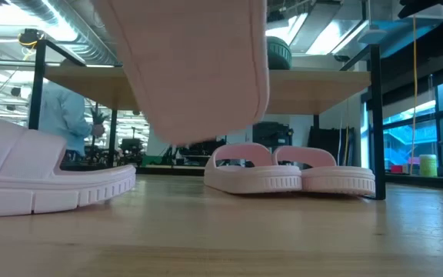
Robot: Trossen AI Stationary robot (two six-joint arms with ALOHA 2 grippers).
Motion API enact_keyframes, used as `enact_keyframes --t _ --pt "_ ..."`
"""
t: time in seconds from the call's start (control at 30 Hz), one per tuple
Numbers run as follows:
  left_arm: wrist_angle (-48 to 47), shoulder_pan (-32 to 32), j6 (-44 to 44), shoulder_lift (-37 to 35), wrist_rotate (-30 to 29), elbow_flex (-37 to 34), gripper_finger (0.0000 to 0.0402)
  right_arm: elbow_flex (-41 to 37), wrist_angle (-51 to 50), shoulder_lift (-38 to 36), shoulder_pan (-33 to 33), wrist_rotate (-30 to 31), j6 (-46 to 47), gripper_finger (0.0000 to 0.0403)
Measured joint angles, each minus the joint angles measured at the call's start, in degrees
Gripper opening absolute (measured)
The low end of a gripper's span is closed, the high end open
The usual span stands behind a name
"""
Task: Pick and place slides into the shelf
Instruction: Put the pink slide under the shelf
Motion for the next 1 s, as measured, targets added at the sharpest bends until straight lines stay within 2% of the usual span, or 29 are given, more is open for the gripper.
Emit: enact_keyframes --t 0.17,0.53,0.67,0.83,1.0 --pt "-2.07 1.15 -3.17 3.55 0.40 2.29 0.0002 0.00 -0.02 0.00 0.00 0.00 -0.96 0.0253" --pt "0.35 1.91 -5.37 4.54 0.26 2.33 0.0002 0.00 -0.01 0.00 0.00 0.02 -0.88 0.0253" --pt "2.72 1.01 -5.03 4.54 4.39 2.33 0.0002 0.00 -0.02 0.00 0.00 0.04 -0.86 0.0253" --pt "5.90 -1.52 -2.86 4.54 3.13 2.33 0.0002 0.00 -0.02 0.00 0.00 0.04 -0.86 0.0253" --pt "5.91 -3.08 -3.96 4.54 7.92 2.31 0.0002 0.00 -0.02 0.00 0.00 0.07 -0.83 0.0253"
